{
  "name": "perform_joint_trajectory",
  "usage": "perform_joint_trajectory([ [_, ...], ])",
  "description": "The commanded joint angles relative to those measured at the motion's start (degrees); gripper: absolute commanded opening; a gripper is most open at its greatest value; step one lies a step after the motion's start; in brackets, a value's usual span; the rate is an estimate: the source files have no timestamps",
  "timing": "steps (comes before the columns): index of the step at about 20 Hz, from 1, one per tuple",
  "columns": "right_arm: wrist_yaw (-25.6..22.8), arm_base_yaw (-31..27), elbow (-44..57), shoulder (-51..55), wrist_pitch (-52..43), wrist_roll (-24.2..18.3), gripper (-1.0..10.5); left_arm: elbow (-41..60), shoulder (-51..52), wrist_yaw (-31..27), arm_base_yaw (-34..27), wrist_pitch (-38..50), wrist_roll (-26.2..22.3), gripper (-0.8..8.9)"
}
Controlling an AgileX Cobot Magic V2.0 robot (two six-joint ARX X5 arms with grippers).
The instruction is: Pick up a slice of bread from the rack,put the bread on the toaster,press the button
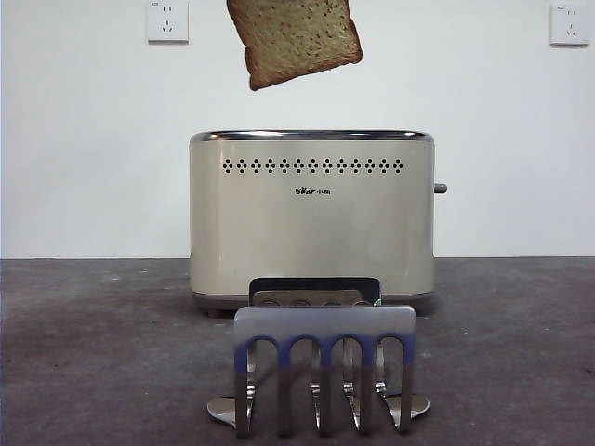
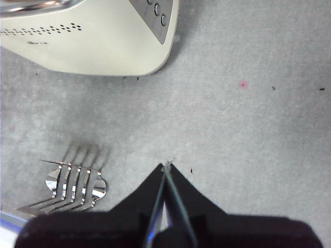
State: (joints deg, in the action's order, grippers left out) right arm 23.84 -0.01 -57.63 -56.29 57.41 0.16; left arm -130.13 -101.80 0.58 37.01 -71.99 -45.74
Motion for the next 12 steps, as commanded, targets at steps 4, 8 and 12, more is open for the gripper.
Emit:
perform_joint_trajectory([
  [4, 0.1, 0.0, -0.1, -0.1, -0.1, -0.5, 0.0, -0.3, -4.5, 2.5, -0.8, 1.2, -1.7, -0.13],
  [8, 0.2, 0.0, -0.1, -0.1, -0.1, -0.5, 0.0, -0.3, -6.7, 2.4, -0.7, 0.7, -2.1, -0.14],
  [12, 0.2, 0.0, -0.1, -0.1, -0.4, -0.5, 0.0, -0.3, -8.0, 2.4, -0.7, -0.1, -2.1, -0.13],
])
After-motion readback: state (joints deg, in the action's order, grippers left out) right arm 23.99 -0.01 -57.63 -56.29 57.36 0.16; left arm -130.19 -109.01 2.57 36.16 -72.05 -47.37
